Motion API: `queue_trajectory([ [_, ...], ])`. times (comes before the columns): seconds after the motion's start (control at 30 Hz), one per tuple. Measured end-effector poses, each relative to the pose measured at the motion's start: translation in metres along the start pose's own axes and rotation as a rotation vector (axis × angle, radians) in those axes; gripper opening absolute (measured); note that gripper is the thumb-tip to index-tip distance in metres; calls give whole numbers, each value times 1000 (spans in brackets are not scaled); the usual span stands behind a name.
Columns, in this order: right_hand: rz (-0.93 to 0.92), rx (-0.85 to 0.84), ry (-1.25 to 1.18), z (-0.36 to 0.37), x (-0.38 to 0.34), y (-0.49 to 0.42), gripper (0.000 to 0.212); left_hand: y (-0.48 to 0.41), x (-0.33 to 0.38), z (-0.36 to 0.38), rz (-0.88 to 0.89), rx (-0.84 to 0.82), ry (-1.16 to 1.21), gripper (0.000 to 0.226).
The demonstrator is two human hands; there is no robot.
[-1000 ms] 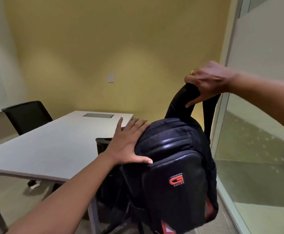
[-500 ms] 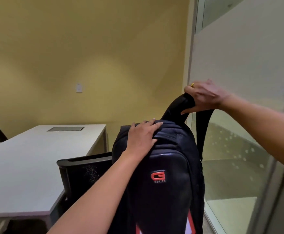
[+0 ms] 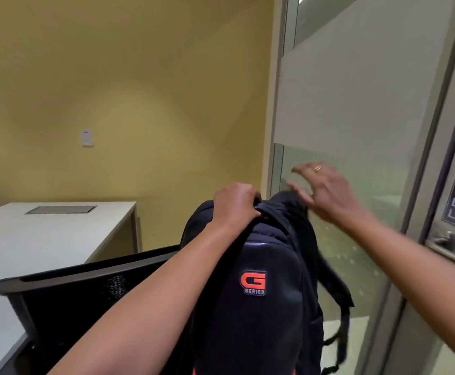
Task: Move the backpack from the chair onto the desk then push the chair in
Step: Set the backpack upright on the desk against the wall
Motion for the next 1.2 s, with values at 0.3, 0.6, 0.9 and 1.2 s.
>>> queue_trajectory([
  [0.3,295,68,-397,63,17,36,40,-52,39,29,30,100,2,20],
  [0.6,219,237,-491,121,53,-24,33,-69,-12,75,15,375,45,39],
  [0.9,167,231,-499,170,73,-24,33,-83,-43,154,-20,150,188,41],
  [1.2,233,216,-506,283,130,-79,31,-170,-87,231,2,164,148,33],
])
Point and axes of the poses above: each hand's wrist, its own y-axis away from the middle knuckle, its own z-axis out of the palm, x = y × z, the point moved 10 cm from there along -y, towards the middle knuckle, and after that the axes turned 4 degrees about y, right-handed, at the moved point
